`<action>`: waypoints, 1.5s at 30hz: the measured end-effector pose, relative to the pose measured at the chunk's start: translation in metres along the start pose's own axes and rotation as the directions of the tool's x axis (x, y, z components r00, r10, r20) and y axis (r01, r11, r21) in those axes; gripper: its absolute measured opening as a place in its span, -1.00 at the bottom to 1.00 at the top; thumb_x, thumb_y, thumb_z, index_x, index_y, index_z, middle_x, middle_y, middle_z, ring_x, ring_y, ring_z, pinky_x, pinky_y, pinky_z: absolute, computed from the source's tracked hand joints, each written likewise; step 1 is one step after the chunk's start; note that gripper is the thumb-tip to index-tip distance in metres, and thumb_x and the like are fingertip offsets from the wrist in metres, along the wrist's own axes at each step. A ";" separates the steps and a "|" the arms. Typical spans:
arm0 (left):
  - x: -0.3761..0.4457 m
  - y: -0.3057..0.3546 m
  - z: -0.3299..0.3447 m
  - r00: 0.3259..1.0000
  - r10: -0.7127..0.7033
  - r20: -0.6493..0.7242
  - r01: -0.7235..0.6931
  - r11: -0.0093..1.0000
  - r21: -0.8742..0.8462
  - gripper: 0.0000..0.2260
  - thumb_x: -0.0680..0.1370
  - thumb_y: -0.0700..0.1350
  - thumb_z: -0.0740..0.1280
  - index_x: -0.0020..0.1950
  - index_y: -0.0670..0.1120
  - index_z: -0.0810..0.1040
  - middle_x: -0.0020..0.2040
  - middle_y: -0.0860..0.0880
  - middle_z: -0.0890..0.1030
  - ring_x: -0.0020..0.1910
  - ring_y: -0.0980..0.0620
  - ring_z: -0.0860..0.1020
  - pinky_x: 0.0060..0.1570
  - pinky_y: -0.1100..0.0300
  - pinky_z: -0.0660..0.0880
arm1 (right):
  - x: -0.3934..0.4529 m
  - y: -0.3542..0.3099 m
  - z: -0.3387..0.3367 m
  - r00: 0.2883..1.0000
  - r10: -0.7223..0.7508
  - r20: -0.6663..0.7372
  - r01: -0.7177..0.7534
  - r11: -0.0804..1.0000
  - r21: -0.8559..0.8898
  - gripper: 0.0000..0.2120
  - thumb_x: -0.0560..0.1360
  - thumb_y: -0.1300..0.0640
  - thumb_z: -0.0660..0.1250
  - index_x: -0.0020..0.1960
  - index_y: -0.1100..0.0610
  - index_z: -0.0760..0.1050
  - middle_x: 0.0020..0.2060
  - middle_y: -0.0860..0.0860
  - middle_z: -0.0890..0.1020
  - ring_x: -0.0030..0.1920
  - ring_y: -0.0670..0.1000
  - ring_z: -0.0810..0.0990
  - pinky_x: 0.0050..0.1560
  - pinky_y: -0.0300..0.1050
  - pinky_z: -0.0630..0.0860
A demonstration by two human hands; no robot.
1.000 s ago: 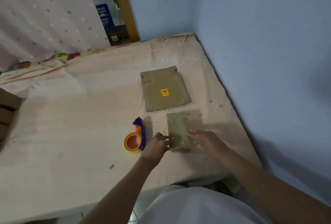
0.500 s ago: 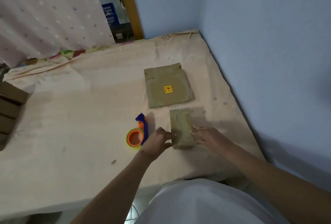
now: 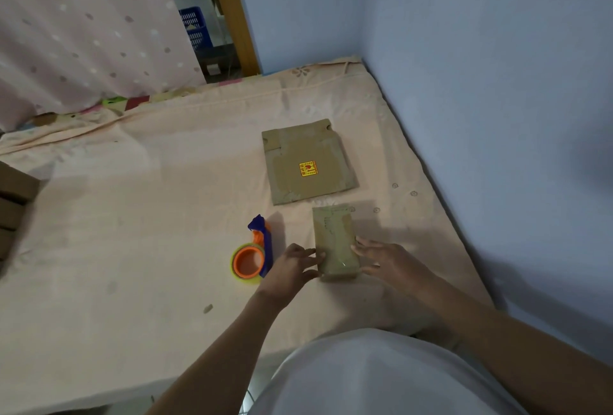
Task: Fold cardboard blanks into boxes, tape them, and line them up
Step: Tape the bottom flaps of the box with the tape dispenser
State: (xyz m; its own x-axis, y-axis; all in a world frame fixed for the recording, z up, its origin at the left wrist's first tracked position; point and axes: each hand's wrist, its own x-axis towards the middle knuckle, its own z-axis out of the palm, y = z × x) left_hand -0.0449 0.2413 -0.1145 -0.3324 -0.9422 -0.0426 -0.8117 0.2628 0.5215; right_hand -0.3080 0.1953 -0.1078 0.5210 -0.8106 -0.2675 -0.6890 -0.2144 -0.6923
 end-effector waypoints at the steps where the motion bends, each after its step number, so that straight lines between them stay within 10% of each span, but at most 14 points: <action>1: -0.001 -0.001 0.003 1.000 -0.013 -0.010 0.012 1.000 -0.006 -0.62 0.53 -0.05 0.43 0.35 -0.04 0.58 0.30 -0.06 0.60 0.11 -0.13 0.49 0.12 0.04 0.50 | -0.001 0.000 0.002 1.000 0.019 -0.002 -0.019 1.000 0.019 -0.44 0.52 0.21 0.46 0.48 0.09 0.40 0.50 -0.09 0.27 0.44 -0.14 0.30 0.50 -0.12 0.28; 9: -0.012 0.003 0.028 0.981 -0.157 -0.111 0.137 0.976 -0.172 -0.60 0.54 -0.12 0.43 0.38 0.01 0.53 0.41 -0.02 0.49 0.14 -0.02 0.47 0.14 0.45 0.24 | -0.004 0.000 0.019 0.990 0.033 -0.138 -0.037 0.999 -0.026 -0.44 0.51 0.15 0.48 0.47 0.09 0.42 0.47 -0.05 0.38 0.43 -0.14 0.37 0.42 -0.38 0.17; 20: -0.018 0.013 0.018 0.989 -0.102 -0.105 0.098 0.994 -0.049 -0.48 0.48 -0.31 0.23 0.43 -0.03 0.49 0.49 -0.05 0.39 0.28 -0.10 0.40 0.28 0.15 0.39 | -0.004 -0.011 0.020 0.998 -0.043 -0.037 0.036 0.984 -0.173 -0.46 0.59 0.45 0.22 0.54 0.25 0.25 0.58 -0.06 0.15 0.56 -0.11 0.11 0.37 -0.58 -0.06; 32: 0.009 0.028 0.002 0.991 -0.123 -0.048 0.125 0.991 0.038 -0.85 0.50 -0.02 0.46 -0.06 -0.08 0.61 -0.03 0.02 0.62 0.02 -0.05 0.42 0.00 0.15 0.38 | 0.005 -0.027 0.017 0.996 -0.044 -0.080 0.026 0.976 -0.216 -0.43 0.59 -0.03 0.34 0.54 0.08 0.32 0.56 -0.08 0.23 0.57 -0.12 0.12 0.53 -0.16 0.16; 38: 0.004 0.024 0.012 0.994 -0.030 -0.106 0.041 0.994 0.102 -0.82 0.50 -0.07 0.45 -0.02 -0.15 0.57 -0.08 -0.06 0.61 -0.03 -0.12 0.47 -0.09 0.14 0.37 | 0.002 -0.011 0.022 0.989 -0.120 -0.090 0.097 0.970 -0.221 -0.43 0.56 0.14 0.39 0.53 0.05 0.33 0.53 -0.12 0.25 0.50 -0.26 0.02 0.40 -0.51 -0.02; 45: 0.003 0.021 0.007 1.000 0.016 -0.021 -0.014 0.996 0.092 -0.80 0.60 -0.08 0.33 0.09 -0.21 0.55 0.05 -0.13 0.58 0.04 -0.16 0.46 -0.03 0.21 0.26 | 0.004 -0.009 0.027 0.995 -0.055 -0.082 0.055 0.998 -0.002 -0.40 0.52 0.40 0.38 0.50 0.08 0.37 0.46 -0.20 0.24 0.55 -0.16 0.10 0.44 -0.19 0.36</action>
State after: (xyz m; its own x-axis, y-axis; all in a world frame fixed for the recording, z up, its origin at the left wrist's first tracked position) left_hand -0.0666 0.2457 -0.1093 -0.3349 -0.9421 -0.0161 -0.8479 0.2939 0.4413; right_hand -0.2864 0.2083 -0.1207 0.5153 -0.8394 -0.1729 -0.6604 -0.2602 -0.7044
